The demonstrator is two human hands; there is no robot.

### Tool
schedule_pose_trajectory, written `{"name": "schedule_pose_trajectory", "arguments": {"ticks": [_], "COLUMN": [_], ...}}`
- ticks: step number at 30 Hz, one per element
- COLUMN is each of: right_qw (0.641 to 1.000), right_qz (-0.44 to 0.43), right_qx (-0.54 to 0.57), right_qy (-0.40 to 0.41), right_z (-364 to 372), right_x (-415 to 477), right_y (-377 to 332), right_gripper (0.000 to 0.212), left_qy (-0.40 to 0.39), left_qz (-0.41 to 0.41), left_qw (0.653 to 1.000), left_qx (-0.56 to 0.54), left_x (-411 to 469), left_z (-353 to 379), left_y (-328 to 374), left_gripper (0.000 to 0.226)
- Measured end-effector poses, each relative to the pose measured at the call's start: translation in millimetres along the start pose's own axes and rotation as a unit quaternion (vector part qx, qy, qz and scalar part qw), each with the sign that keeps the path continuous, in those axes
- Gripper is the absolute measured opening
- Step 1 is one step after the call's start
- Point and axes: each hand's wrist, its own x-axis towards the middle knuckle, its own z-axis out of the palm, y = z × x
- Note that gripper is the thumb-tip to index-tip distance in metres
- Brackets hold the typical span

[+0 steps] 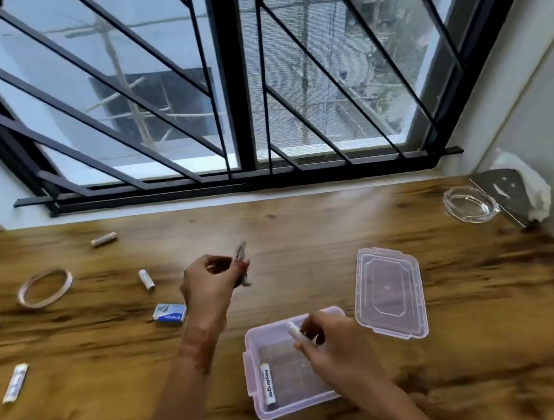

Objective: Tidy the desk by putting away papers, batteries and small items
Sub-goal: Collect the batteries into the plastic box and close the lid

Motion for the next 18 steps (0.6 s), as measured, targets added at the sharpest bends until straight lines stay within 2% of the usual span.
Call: {"name": "schedule_pose_trajectory", "arguments": {"ticks": [3,8,12,14,16,17,18], "right_qw": [0.998,0.991,0.983,0.985,0.984,0.968,0.936], "right_qz": [0.035,0.046,0.060,0.049,0.071,0.108,0.153], "right_qx": [-0.031,-0.049,-0.033,-0.020,0.071,0.171,0.274], "right_qy": [-0.047,-0.113,-0.173,-0.166,-0.146,-0.148,-0.161], "right_z": [13.3,28.5,33.5,30.4,22.1,17.4,13.2], "right_x": [-1.6,1.0,0.4,2.1,5.2,6.8,7.7], "right_y": [-1.2,-9.3,-16.6,-16.1,-16.6,-17.6,-18.4], "right_gripper": [0.016,0.021,0.014,0.016,0.021,0.024,0.026], "left_qy": [-0.005,0.005,0.033,0.038,0.035,0.032,0.026], "left_qz": [-0.039,-0.101,-0.092,-0.091,-0.096,-0.097,-0.097], "left_qw": [0.999,0.995,0.995,0.995,0.994,0.994,0.994], "left_qx": [-0.035,-0.016,0.000,0.016,0.029,0.036,0.045], "left_x": [-46.9,-92.2,-106.3,-109.7,-113.0,-114.7,-117.1], "left_z": [-15.7,-23.9,-25.9,-26.0,-23.8,-21.0,-17.1], "left_y": [-10.4,-36.6,-36.4,-35.8,-34.2,-33.4,-32.0], "left_gripper": [0.015,0.015,0.015,0.016,0.019,0.020,0.022]}}
